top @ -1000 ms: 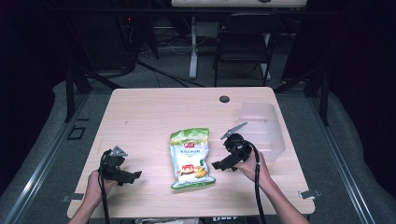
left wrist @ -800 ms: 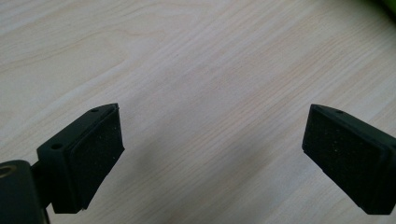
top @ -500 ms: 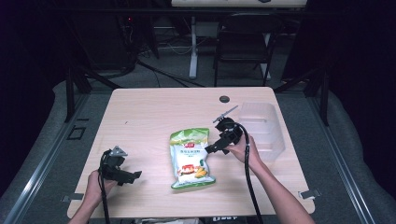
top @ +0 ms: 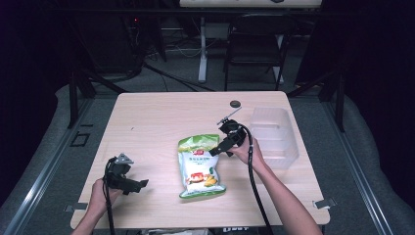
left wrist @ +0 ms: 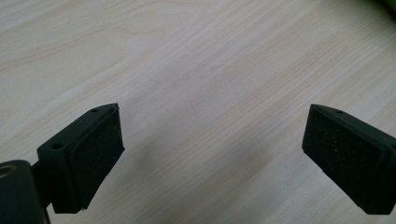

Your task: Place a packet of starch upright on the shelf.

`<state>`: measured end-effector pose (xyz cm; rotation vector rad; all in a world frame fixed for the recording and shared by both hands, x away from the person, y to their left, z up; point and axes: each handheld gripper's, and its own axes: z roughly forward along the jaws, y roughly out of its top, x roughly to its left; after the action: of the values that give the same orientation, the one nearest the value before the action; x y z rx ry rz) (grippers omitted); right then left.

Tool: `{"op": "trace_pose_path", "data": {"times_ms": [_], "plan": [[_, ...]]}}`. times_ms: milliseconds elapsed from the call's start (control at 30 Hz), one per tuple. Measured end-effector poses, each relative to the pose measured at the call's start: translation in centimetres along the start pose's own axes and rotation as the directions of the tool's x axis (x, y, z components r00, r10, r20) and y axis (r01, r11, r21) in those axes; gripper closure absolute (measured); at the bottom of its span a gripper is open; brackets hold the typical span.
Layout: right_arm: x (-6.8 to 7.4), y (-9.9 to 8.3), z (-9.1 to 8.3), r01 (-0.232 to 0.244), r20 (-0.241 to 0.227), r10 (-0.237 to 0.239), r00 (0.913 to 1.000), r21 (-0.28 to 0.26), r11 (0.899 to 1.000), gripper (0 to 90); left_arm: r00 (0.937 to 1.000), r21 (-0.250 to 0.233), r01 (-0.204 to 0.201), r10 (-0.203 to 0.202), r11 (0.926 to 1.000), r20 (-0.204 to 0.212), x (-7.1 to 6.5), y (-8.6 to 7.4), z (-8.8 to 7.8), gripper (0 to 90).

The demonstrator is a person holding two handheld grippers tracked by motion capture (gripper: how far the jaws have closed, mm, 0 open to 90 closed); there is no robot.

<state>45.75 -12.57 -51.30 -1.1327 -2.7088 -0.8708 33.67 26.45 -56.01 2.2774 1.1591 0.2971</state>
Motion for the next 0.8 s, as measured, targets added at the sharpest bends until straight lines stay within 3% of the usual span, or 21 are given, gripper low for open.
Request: {"op": "trace_pose_path", "data": {"times_ms": [300, 467, 533, 567, 600, 633, 700, 800], "plan": [[-0.8, 0.1, 1.1, -0.036, -0.020, 0.035, 0.9992, -0.020, 0.999, 8.6, 1.0000, 0.005, -0.002, 0.002, 1.0000, 0.002, 0.0, 0.0, 0.1, 5.1], [-1.2, 0.3, 1.9, -0.062, -0.023, 0.061, 0.9979, -0.031, 0.998, 16.1, 1.0000, 0.005, -0.001, 0.001, 1.0000, 0.003, 0.0, 0.0, 0.1, 5.1], [-1.2, 0.4, 2.4, -0.080, -0.015, 0.079, 0.9967, -0.041, 0.996, 23.5, 1.0000, 0.005, 0.000, 0.000, 1.0000, 0.002, 0.0, 0.0, 0.1, 5.2], [-1.4, 0.5, 2.5, -0.064, -0.008, 0.064, 0.9979, -0.021, 0.998, 29.8, 1.0000, 0.006, -0.001, 0.001, 1.0000, 0.001, 0.0, 0.0, 0.1, 5.2], [-1.3, 0.5, 2.8, -0.087, -0.014, 0.087, 0.9961, -0.037, 0.996, 39.6, 1.0000, 0.007, -0.001, 0.001, 1.0000, 0.001, 0.0, 0.0, 0.1, 5.3], [-1.4, 0.5, 2.8, -0.080, -0.009, 0.080, 0.9968, -0.023, 0.997, 45.9, 1.0000, 0.009, -0.001, 0.001, 1.0000, 0.002, 0.0, 0.0, 0.1, 5.3], [-1.3, 0.4, 3.0, -0.092, -0.009, 0.092, 0.9957, -0.031, 0.995, 49.2, 1.0000, 0.010, -0.003, 0.003, 0.9999, 0.002, 0.0, 0.0, 0.1, 5.3], [-1.5, 0.1, 3.0, -0.108, -0.043, 0.106, 0.9934, -0.045, 0.993, 65.0, 1.0000, 0.009, -0.003, 0.003, 1.0000, 0.004, 0.0, 0.0, 0.2, 5.4]]}}
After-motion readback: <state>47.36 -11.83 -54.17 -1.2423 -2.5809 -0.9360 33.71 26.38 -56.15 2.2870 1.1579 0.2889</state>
